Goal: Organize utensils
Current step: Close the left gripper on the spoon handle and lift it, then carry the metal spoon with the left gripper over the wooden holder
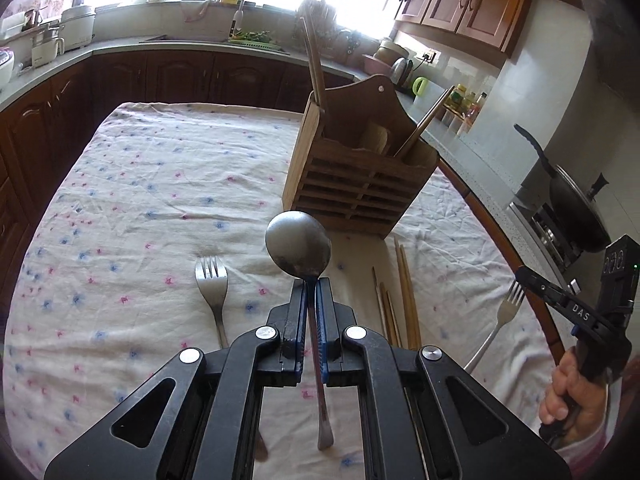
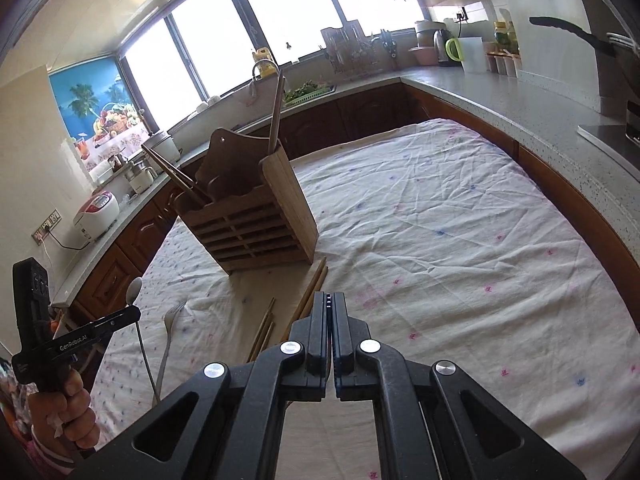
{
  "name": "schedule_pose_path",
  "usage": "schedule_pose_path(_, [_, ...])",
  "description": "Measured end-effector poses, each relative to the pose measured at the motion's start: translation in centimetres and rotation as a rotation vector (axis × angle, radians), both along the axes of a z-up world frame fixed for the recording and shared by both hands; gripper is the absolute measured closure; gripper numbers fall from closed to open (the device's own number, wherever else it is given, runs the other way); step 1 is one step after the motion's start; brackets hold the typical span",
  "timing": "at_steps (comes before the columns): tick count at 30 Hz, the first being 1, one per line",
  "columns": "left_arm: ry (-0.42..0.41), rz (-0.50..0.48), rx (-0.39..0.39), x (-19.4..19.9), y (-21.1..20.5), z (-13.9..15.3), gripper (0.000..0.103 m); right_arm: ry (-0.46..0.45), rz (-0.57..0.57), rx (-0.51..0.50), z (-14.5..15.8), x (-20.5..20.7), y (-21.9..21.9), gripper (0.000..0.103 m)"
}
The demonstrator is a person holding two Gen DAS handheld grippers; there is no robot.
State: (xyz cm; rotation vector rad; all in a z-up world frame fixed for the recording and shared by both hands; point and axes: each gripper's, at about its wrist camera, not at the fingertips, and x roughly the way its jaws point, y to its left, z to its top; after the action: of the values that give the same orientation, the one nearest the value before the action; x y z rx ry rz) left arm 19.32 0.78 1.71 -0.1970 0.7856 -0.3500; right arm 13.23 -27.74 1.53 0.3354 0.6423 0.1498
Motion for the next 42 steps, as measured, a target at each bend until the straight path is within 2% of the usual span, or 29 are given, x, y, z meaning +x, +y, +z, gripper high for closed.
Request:
schedule_pose_path(10, [-0.092, 0.024, -0.032, -1.4, 1.1, 3.3, 0.101, -0.087, -0.017, 0.002, 3.1, -0.9, 0.2, 0.101])
schedule_pose_path(23, [-0.145, 0.047, -0.043, -1.3, 2.0, 5.3, 0.101, -0.152, -0.026, -0.017, 5.2, 0.0, 0.5, 0.101])
schedule_pose_path(33, [-0.197, 0.044, -0.037, 0.0, 1.6, 7.6, 0.101, -0.209, -0.029, -0.068, 7.0, 1.4, 1.4, 0.101])
schedule_pose_path(42, [-0.279, 0.043, -0.017, 2.2, 0.9, 11.3, 0.101, -0.289, -0.043, -0.112, 10.1, 4.2, 2.0, 0.101])
